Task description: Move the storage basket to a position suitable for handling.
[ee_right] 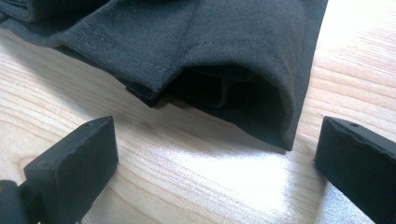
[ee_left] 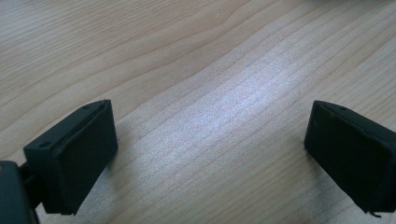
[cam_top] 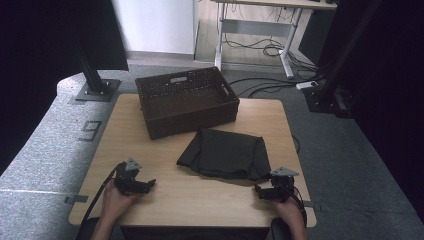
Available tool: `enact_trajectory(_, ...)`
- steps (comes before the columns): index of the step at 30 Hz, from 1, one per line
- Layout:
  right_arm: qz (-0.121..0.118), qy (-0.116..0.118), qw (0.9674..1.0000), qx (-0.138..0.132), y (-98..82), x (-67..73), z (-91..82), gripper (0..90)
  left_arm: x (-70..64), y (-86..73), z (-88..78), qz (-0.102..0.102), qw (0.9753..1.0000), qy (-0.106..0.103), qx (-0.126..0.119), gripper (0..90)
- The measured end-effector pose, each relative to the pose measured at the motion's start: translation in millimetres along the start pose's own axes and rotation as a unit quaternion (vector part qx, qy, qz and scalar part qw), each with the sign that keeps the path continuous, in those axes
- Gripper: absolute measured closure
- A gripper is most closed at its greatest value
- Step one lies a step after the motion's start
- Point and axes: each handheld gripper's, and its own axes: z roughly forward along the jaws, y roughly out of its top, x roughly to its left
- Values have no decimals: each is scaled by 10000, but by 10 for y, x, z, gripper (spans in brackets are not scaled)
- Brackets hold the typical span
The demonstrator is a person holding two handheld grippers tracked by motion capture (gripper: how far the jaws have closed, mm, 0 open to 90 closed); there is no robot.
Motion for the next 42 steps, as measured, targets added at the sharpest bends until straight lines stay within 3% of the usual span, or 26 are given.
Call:
enact_trajectory(21, -75, 86, 9999, 14, 1, -12, -5, 0, -19, 5, 6, -9, 10000, 0, 28, 0)
enact_trajectory(25, -112, 135, 9998, 58, 12, -22, -21, 30, -33, 32, 4, -144, 9999, 28, 85, 5)
enact_trajectory(31, -61, 236, 9997, 24, 42, -37, -78, 42, -39, 86, -17, -359, 9987, -351, -25, 21)
enact_trajectory(33, -47, 235, 9997, -45, 84, -44, -130, 42, -62, 177, -17, -168, 9994, -312, -34, 25)
enact_trajectory(39, 2, 232, 9995, -209, 239, -93, -247, 87, -87, 415, 33, -13, 9991, -391, -185, 61)
enact_trajectory(42, 19, 171, 9994, -285, 331, -133, -289, 129, -125, 639, 108, 152, 9987, -419, -244, 93)
